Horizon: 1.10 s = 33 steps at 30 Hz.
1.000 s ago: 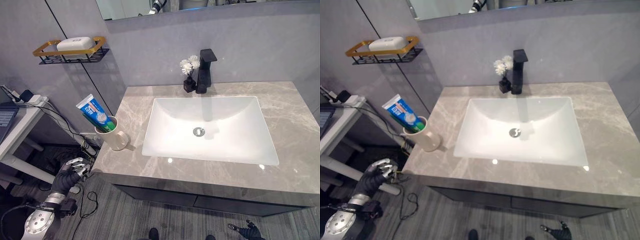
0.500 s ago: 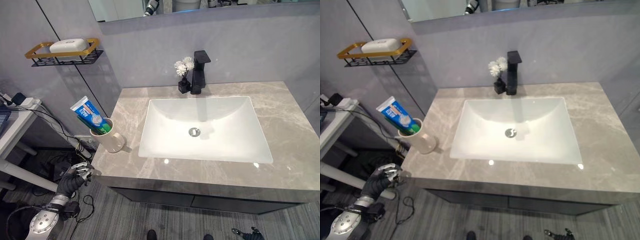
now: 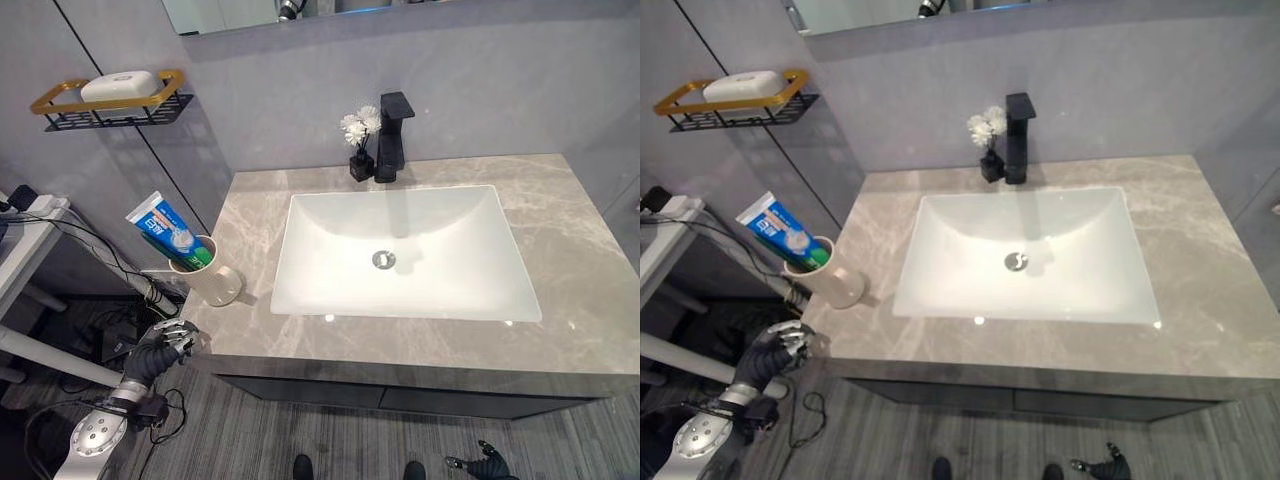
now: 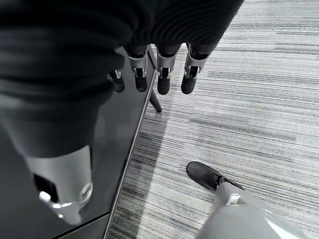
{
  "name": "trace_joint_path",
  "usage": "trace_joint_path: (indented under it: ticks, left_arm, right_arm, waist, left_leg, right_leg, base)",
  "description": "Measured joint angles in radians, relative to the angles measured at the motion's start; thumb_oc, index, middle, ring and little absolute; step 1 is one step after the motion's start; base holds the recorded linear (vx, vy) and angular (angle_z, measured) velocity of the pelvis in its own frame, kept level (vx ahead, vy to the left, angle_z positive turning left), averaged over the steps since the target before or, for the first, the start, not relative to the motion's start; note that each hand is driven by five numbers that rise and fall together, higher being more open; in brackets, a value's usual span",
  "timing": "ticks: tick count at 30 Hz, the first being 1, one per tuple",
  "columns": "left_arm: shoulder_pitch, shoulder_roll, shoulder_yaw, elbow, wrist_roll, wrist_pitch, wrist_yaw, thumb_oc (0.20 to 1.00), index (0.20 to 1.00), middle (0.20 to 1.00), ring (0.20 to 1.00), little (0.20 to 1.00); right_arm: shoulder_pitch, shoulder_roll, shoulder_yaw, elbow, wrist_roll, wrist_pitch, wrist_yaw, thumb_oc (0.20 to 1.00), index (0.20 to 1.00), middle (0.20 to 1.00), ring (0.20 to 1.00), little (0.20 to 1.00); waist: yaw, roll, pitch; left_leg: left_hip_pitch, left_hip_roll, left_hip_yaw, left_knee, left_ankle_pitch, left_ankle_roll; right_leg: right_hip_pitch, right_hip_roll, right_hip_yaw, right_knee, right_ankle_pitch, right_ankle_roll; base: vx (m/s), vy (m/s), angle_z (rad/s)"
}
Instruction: Put brush and paste in cup on sink, flatten towel.
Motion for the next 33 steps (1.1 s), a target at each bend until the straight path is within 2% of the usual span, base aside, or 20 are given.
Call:
trace_joint_path:
  ticks: [15,24,33]
  left_arm:
    - [-0.078,0.000,0.016,-0.001,0.001,-0.018,0.041,0.200,0.200,0.200,0.200,0.200]
    - [-0.163,0.006,0.021,-0.004,0.001,-0.029,0.063,0.200,0.200,0.200,0.200,0.200]
    - [-0.246,-0.007,0.025,0.055,-0.006,-0.069,0.119,0.200,0.200,0.200,0.200,0.200]
  right_arm:
    - [-0.010,-0.002,0.009,-0.018,-0.002,0.000,-0.001,1.000,1.000,1.000,1.000,1.000]
    - [-0.027,-0.004,0.010,-0.034,-0.002,0.000,-0.002,1.000,1.000,1.000,1.000,1.000]
    - [-0.057,-0.002,0.032,-0.054,-0.001,0.000,-0.003,1.000,1.000,1.000,1.000,1.000]
  waist:
    - [0.002,-0.004,0.042]
    - [-0.002,-0.018,0.074]
    - [-0.011,-0.044,0.093]
  left_leg:
    - [-0.051,0.002,0.011,0.000,0.004,-0.002]
    - [-0.084,0.002,0.046,0.000,0.004,-0.001]
    - [-0.091,0.003,0.068,0.000,0.003,-0.001]
  right_leg:
    - [-0.058,0.002,0.012,0.007,0.009,-0.003]
    - [-0.113,0.002,0.047,0.007,0.025,-0.005]
    - [-0.137,0.004,0.072,0.001,0.028,-0.004]
  base:
    - [0.00,0.002,-0.01]
    - [0.02,0.014,-0.11]
    - [0.01,0.000,-0.07]
